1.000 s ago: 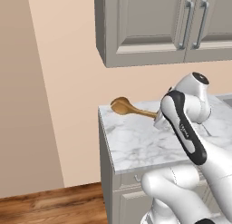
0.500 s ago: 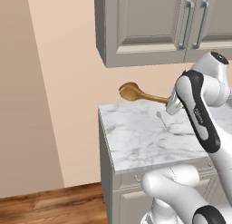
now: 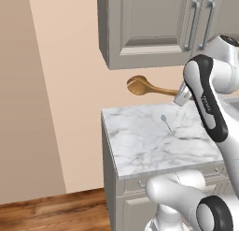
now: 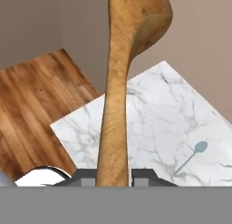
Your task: Organize the utensils by type. Pick up the wooden spoons from the counter and place them in the open cabinet. Then pick up the metallic utensils from the counter and place them in the open drawer.
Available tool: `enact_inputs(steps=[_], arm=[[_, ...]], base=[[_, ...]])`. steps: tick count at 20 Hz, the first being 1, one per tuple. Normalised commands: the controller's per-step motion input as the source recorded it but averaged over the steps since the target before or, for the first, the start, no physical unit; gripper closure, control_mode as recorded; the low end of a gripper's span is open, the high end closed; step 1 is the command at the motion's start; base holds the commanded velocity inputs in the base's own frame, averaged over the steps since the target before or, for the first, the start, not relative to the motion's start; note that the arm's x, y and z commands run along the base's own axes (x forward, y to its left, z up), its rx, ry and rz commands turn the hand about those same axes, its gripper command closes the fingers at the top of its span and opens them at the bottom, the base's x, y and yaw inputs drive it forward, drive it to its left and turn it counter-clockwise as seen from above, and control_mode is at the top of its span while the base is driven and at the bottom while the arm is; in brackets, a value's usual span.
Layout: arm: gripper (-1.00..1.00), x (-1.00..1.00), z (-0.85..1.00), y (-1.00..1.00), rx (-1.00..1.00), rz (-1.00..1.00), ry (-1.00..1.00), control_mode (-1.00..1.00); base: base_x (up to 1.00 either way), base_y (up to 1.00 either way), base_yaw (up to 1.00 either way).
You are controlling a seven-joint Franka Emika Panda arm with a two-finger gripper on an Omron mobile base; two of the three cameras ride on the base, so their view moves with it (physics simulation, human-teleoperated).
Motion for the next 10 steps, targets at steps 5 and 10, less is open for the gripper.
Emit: enact_inputs(steps=[5, 10], arm=[[1.0, -0.08, 0.01, 0.0, -0.05, 0.0, -0.02, -1.0], [1.0, -0.13, 0.0, 0.0, 0.0, 0.0, 0.0, -1.0]], base=[[0.0, 0.0, 0.0], [0.0, 0.0, 0.0]])
